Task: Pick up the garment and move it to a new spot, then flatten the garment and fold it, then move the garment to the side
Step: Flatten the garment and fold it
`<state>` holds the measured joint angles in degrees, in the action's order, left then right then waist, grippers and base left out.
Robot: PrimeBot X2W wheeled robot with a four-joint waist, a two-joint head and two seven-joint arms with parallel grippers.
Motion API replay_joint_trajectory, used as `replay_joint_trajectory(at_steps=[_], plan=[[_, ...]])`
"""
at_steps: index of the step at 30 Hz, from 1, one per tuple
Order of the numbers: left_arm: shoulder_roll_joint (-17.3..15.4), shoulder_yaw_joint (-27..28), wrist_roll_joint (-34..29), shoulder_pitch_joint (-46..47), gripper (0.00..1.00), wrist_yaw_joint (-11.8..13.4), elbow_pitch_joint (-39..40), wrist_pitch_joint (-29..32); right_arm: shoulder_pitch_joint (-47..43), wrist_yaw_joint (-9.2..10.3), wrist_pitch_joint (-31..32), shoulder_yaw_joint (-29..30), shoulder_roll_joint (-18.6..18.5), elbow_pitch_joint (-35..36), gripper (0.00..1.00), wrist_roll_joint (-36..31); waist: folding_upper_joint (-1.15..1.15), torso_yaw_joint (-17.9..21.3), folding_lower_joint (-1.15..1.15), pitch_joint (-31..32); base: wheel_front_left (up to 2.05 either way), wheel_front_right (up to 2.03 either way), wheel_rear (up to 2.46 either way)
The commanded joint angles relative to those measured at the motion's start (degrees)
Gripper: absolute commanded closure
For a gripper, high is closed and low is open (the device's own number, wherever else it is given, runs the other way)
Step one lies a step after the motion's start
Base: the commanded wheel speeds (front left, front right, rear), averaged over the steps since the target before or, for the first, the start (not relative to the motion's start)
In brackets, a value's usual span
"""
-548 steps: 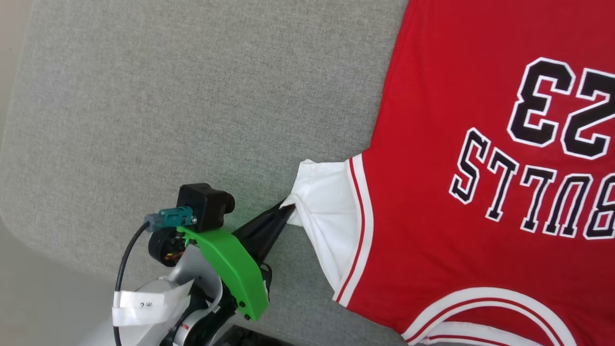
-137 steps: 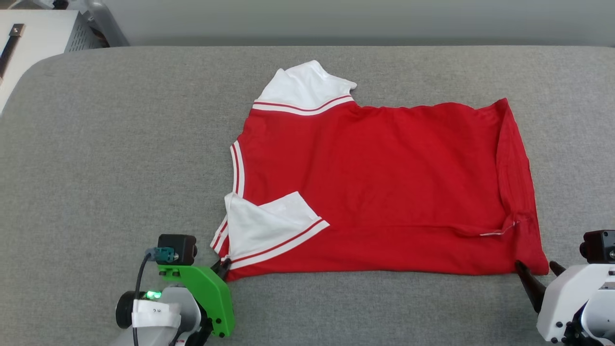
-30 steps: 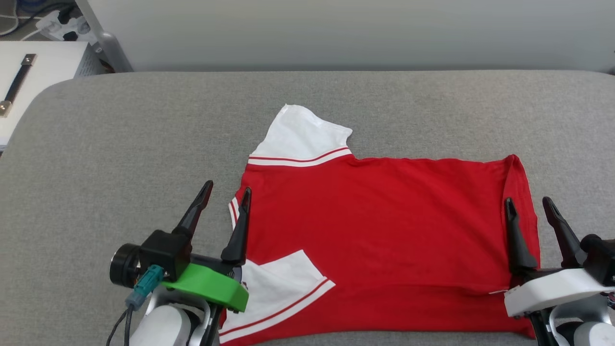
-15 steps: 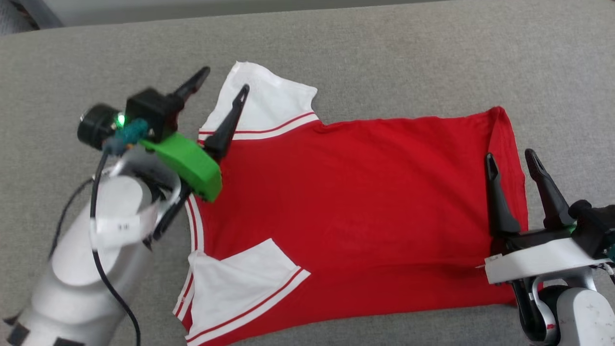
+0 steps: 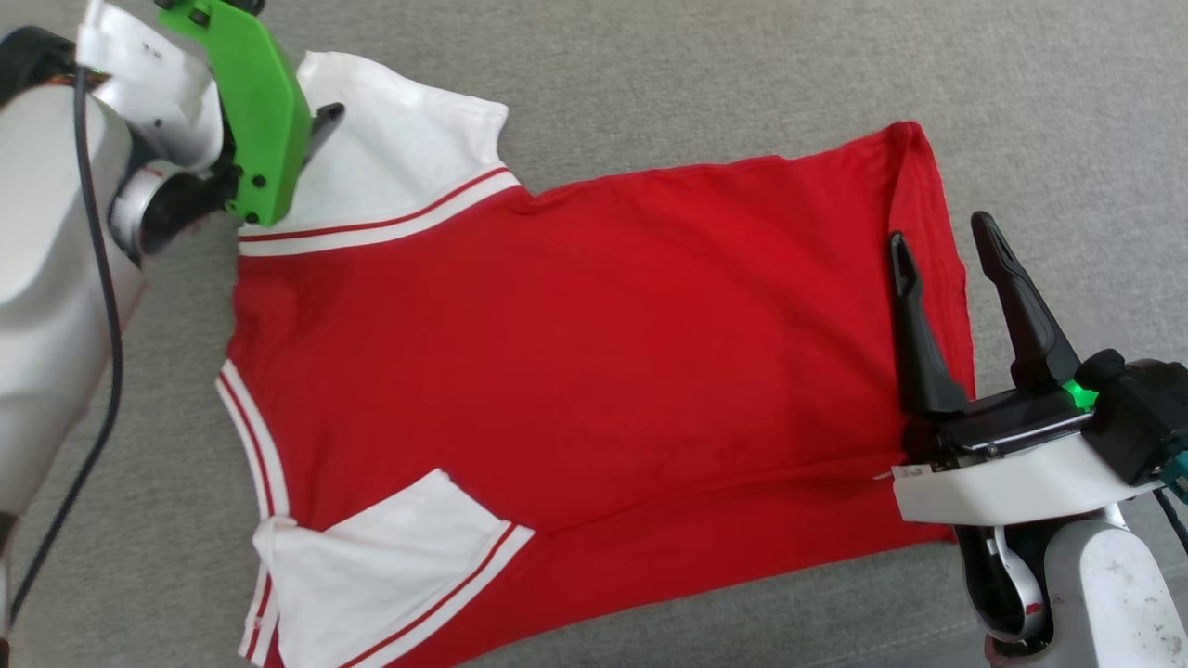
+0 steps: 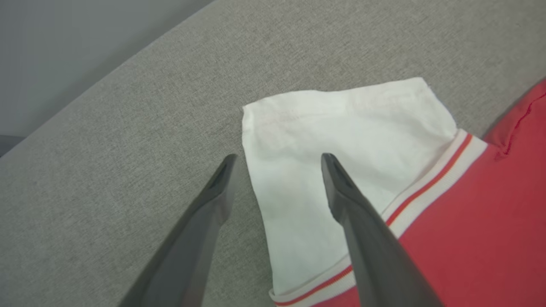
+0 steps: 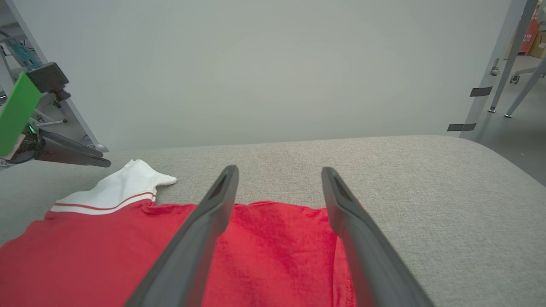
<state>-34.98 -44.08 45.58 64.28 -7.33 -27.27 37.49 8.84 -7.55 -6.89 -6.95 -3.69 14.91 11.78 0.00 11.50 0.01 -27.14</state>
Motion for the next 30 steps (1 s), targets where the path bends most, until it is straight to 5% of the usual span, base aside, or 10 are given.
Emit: replay_joint_trajectory(at_steps=[1, 15, 16, 17, 30], plan=[[-0.47, -0.33, 0.56, 2.28, 0.00, -0.14, -1.27, 0.81, 1.23, 0.06, -0.42, -0.57, 0.43, 0.77, 0.00, -0.05, 0.00, 3.00, -0.01, -2.99, 0.00, 0.00, 0.00], [-0.02, -3.68, 2.86, 6.26, 0.00, -0.15, -14.16, 1.16, 1.66, 0.06, -1.25, -2.09, 0.73, -0.99, 0.00, 0.06, 0.00, 4.87, -0.01, -5.38, 0.00, 0.00, 0.00], [0.18, -4.13, 3.57, 5.89, 0.69, -0.15, -14.43, 1.94, 1.68, 0.06, -1.24, -2.03, 0.73, -1.20, 0.00, 0.04, 0.00, 4.79, -0.01, -5.36, 0.00, 0.00, 0.00], [0.34, -4.51, 4.60, 5.50, 1.00, -0.15, -14.62, 2.79, 1.72, 0.06, -1.22, -1.91, 0.74, -1.42, 0.00, -0.02, 0.00, 4.67, -0.01, -5.31, 0.00, 0.00, 0.00], [1.51, -2.53, 9.67, 4.55, 1.00, -0.11, -15.30, -5.01, 2.32, 0.06, 5.16, 1.15, -1.60, -4.25, 0.00, -1.72, 0.00, 1.41, -0.01, 0.06, 0.00, 0.00, 0.00]])
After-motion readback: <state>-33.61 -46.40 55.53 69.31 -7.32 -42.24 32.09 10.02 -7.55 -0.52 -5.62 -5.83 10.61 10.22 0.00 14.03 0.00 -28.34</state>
